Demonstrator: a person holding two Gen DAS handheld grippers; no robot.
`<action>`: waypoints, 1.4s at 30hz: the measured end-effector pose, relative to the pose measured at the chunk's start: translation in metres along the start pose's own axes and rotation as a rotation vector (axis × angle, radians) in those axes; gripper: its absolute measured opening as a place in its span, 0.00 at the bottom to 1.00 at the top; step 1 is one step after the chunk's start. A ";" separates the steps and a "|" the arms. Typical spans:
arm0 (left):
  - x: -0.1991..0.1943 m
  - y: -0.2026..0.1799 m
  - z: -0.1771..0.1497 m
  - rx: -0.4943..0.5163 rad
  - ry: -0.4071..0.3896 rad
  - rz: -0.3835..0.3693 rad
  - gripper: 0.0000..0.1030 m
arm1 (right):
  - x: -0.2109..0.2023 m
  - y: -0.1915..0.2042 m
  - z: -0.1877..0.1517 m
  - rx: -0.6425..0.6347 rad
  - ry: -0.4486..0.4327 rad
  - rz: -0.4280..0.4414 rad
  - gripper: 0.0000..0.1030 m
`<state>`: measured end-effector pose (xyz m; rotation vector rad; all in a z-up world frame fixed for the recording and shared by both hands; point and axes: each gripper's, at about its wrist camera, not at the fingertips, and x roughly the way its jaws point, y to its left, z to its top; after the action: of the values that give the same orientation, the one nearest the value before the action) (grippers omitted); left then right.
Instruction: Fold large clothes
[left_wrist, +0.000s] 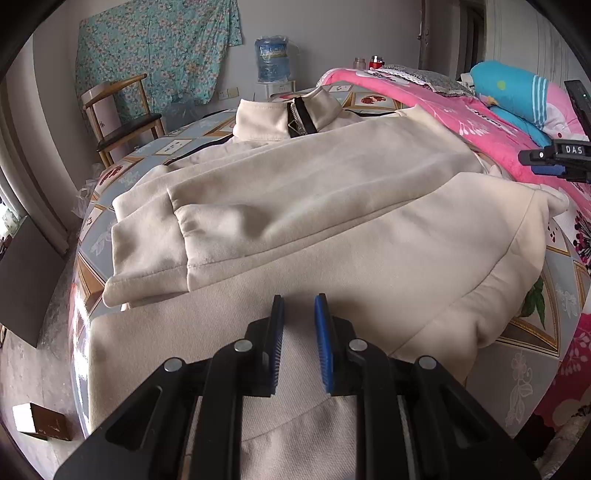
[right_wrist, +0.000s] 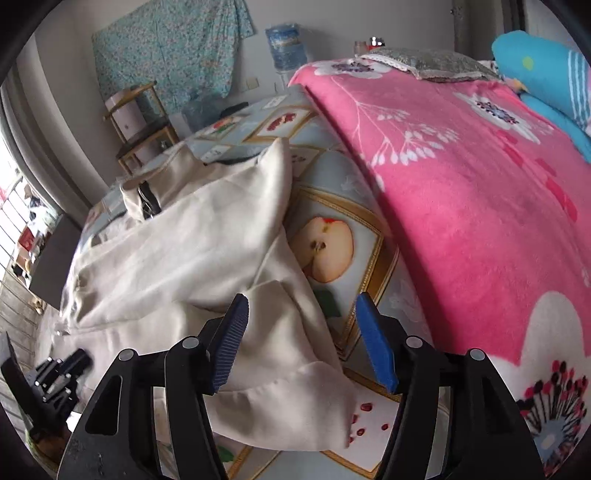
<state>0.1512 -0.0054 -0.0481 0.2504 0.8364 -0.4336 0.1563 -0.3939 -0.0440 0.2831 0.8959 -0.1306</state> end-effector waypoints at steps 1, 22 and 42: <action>0.000 0.000 0.000 0.001 0.001 0.002 0.17 | 0.006 0.004 -0.002 -0.027 0.017 0.002 0.58; 0.001 -0.004 0.002 0.019 0.003 0.020 0.17 | -0.017 0.046 -0.005 -0.266 -0.157 -0.075 0.08; 0.003 -0.002 0.002 0.056 0.003 -0.003 0.17 | -0.055 0.036 -0.034 -0.209 -0.151 0.118 0.33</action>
<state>0.1535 -0.0086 -0.0493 0.3016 0.8281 -0.4604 0.1054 -0.3500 -0.0142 0.1290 0.7346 0.0507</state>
